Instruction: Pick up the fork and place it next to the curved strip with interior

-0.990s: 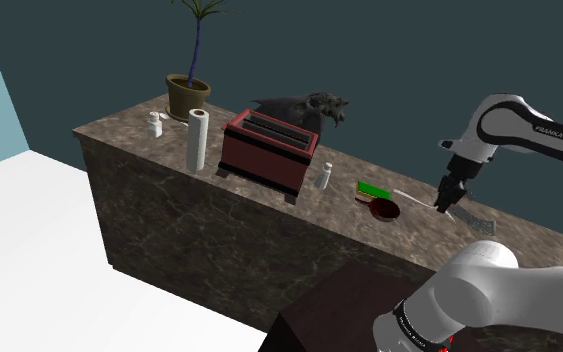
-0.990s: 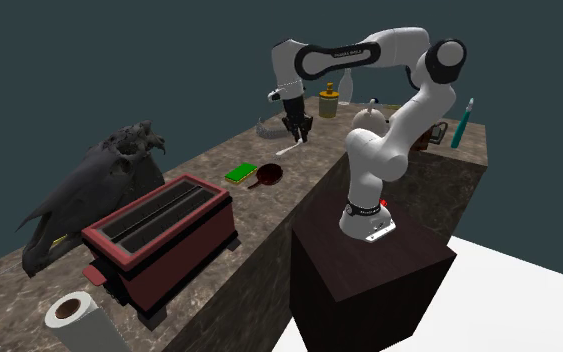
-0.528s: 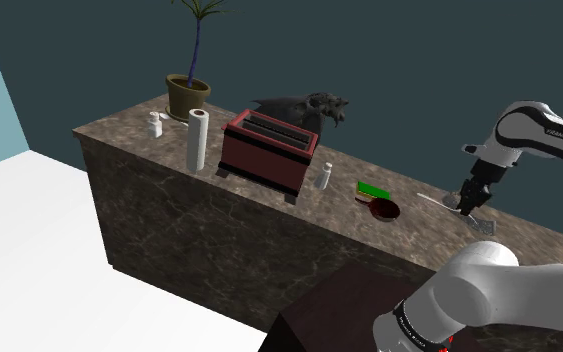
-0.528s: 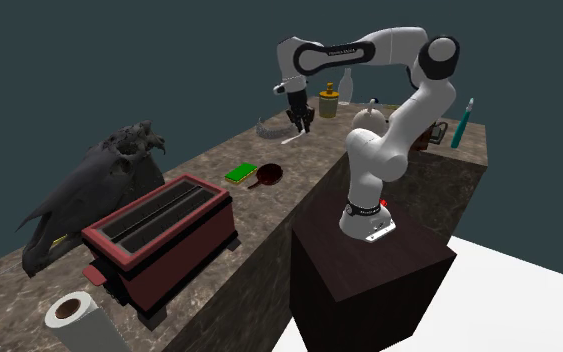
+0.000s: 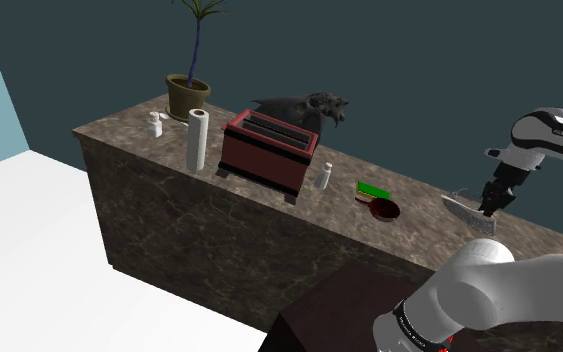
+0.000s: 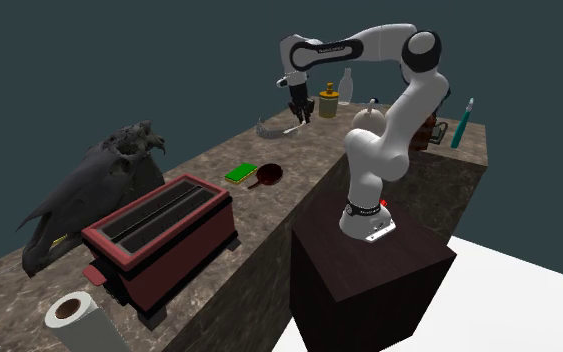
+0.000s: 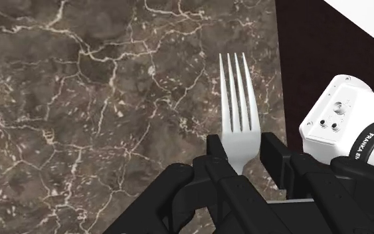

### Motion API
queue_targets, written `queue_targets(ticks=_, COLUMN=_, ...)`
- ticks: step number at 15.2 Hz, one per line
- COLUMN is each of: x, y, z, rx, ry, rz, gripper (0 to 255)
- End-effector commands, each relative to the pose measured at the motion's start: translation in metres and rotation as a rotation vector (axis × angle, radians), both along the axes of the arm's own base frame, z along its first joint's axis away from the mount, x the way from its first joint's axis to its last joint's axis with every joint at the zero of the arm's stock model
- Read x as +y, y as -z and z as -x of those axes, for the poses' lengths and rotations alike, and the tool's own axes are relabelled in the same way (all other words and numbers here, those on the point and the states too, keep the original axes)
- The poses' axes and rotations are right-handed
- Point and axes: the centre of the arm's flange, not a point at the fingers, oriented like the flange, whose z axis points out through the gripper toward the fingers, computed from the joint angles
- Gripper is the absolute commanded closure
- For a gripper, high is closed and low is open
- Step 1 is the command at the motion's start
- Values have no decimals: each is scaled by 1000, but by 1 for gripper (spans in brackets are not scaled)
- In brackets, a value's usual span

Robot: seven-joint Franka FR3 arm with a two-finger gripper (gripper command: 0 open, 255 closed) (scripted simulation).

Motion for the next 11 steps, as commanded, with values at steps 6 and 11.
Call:
queue_targets(ticks=6, x=-84, y=1, z=44, rx=1, ry=-1, rz=1, gripper=255)
queue_targets(ticks=11, x=-84, y=27, z=44, rx=1, ry=-1, rz=1, gripper=255)
